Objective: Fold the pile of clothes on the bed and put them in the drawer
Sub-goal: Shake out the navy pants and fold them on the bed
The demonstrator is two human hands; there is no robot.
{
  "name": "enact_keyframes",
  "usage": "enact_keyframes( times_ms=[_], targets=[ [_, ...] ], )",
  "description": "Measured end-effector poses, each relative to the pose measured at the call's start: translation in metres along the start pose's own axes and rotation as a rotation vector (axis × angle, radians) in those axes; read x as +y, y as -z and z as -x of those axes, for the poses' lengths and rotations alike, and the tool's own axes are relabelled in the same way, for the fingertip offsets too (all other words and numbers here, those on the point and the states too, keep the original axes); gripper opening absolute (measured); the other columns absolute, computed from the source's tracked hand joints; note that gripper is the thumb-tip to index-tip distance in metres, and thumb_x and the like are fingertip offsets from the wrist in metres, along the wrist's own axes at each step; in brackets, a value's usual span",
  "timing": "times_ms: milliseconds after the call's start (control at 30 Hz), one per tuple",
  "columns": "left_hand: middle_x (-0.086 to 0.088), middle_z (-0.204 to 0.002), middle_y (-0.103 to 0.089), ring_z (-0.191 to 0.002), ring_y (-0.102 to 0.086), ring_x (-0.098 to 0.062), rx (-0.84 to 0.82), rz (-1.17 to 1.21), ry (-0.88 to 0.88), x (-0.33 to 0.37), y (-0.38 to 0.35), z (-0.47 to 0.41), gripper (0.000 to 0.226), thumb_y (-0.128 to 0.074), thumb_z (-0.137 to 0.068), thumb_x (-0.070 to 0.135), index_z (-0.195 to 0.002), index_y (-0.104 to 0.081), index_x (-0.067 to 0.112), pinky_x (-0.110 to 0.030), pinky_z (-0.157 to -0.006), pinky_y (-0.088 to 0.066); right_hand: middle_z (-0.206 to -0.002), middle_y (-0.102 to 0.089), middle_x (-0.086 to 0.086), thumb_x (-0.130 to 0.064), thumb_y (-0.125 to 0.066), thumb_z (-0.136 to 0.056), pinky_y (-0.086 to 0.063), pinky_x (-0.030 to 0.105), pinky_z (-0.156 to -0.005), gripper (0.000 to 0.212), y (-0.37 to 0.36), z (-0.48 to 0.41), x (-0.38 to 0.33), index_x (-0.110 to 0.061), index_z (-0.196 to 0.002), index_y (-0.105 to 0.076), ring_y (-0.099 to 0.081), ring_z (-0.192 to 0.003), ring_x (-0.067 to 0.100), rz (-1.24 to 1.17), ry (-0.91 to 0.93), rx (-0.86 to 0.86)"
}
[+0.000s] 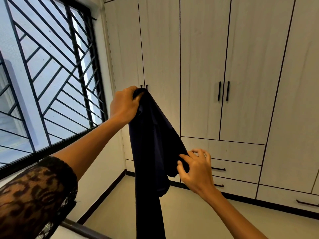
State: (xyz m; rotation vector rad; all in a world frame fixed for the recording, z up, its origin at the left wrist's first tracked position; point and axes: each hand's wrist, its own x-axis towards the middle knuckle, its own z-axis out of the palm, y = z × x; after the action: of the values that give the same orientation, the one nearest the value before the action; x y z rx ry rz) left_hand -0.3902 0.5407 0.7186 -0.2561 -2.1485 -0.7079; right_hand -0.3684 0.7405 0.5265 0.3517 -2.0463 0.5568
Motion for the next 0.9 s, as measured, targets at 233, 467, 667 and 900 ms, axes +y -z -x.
enact_keyframes(
  times_ms=[233, 467, 667, 900],
  targets=[
    [-0.005, -0.087, -0.057, -0.079, -0.051, -0.019, 0.029, -0.054, 0.055, -0.007, 0.004, -0.001, 0.030, -0.048, -0.097, 0.032, -0.104, -0.063, 0.007, -0.031, -0.068, -0.037, -0.101, -0.066, -0.008, -0.073, -0.037, -0.079, -0.022, 0.054, -0.109, 0.069, -0.008, -0.004, -0.054, -0.018, -0.100, -0.073, -0.049, -0.110, 0.017, 0.003, -0.167, -0.333],
    [-0.012, -0.106, -0.063, -0.098, -0.057, -0.030, -0.006, -0.142, 0.122, -0.048, 0.022, 0.013, 0.028, -0.047, -0.097, 0.031, -0.113, -0.061, 0.012, -0.033, -0.072, -0.038, -0.099, -0.068, -0.002, -0.028, -0.046, -0.097, -0.027, 0.033, -0.100, 0.028, -0.019, -0.019, -0.028, -0.016, -0.101, -0.070, -0.051, -0.100, 0.016, -0.076, -0.201, -0.369],
    [-0.009, -0.105, -0.064, -0.097, -0.056, -0.028, -0.273, -0.287, 0.212, -0.115, 0.048, 0.037, 0.033, -0.049, -0.094, 0.040, -0.113, -0.064, 0.017, -0.038, -0.075, -0.042, -0.104, -0.068, 0.013, -0.006, -0.052, -0.092, -0.041, 0.025, -0.082, 0.022, -0.028, -0.046, 0.001, -0.003, -0.105, -0.070, -0.061, -0.095, 0.029, -0.176, -0.274, -0.350],
    [-0.007, -0.104, -0.063, -0.098, -0.057, -0.028, -0.449, -0.604, 0.327, -0.178, 0.062, 0.058, 0.043, -0.045, -0.090, 0.055, -0.116, -0.062, 0.025, -0.033, -0.067, -0.038, -0.102, -0.070, 0.014, 0.009, -0.050, -0.086, -0.048, 0.029, -0.083, 0.031, -0.072, -0.067, -0.012, -0.004, -0.106, -0.070, -0.064, -0.094, 0.027, -0.138, -0.210, -0.461]
  ],
)
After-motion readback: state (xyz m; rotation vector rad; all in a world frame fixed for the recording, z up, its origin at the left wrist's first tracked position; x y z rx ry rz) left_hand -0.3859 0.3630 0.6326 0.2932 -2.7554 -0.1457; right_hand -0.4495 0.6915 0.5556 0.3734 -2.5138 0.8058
